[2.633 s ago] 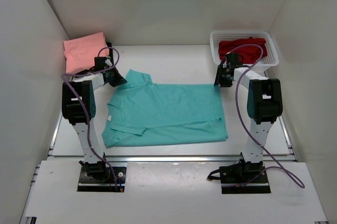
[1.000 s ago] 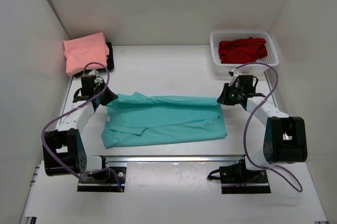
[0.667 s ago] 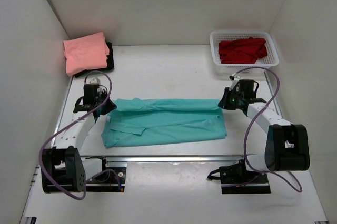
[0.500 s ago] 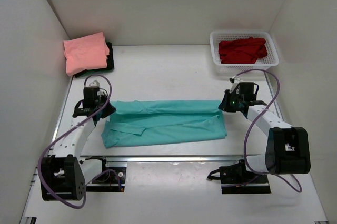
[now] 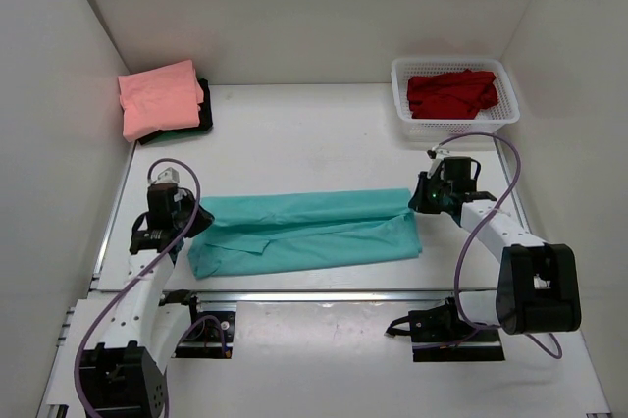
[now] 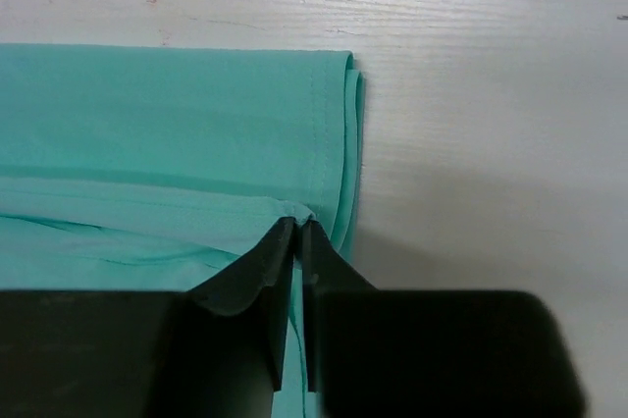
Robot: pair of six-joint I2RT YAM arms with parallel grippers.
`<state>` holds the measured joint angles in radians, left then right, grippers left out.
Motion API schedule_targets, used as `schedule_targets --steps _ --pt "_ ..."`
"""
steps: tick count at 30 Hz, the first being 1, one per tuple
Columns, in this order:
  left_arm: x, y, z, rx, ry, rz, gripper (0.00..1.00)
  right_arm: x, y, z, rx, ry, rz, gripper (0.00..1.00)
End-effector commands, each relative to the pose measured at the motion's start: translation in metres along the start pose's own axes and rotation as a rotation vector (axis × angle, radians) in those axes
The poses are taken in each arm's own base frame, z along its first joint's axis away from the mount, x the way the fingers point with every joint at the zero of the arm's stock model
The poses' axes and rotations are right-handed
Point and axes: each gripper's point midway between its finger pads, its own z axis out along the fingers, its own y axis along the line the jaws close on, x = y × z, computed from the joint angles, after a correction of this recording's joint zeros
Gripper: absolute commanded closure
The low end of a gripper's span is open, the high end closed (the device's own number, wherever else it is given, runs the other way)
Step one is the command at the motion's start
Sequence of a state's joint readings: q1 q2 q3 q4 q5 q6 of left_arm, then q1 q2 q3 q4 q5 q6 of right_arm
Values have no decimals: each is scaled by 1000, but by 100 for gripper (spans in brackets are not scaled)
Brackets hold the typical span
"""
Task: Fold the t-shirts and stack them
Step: Fold the other side of the tshirt into a rectangle, then rotate the tshirt 90 degrees
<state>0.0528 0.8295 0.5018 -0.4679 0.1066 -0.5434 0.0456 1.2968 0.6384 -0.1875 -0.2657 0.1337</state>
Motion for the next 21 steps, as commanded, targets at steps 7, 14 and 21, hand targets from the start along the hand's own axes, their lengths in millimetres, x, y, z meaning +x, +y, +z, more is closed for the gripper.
schedule_targets --steps 7,14,21 --pt "0 -23 -14 106 -13 54 63 -31 6 -33 54 -140 -3 71" --pt "29 -47 11 109 113 47 71 -61 33 -21 -66 -190 -111 67" --pt "61 -36 58 -106 294 73 77 -56 46 22 -146 -75 -82 76"
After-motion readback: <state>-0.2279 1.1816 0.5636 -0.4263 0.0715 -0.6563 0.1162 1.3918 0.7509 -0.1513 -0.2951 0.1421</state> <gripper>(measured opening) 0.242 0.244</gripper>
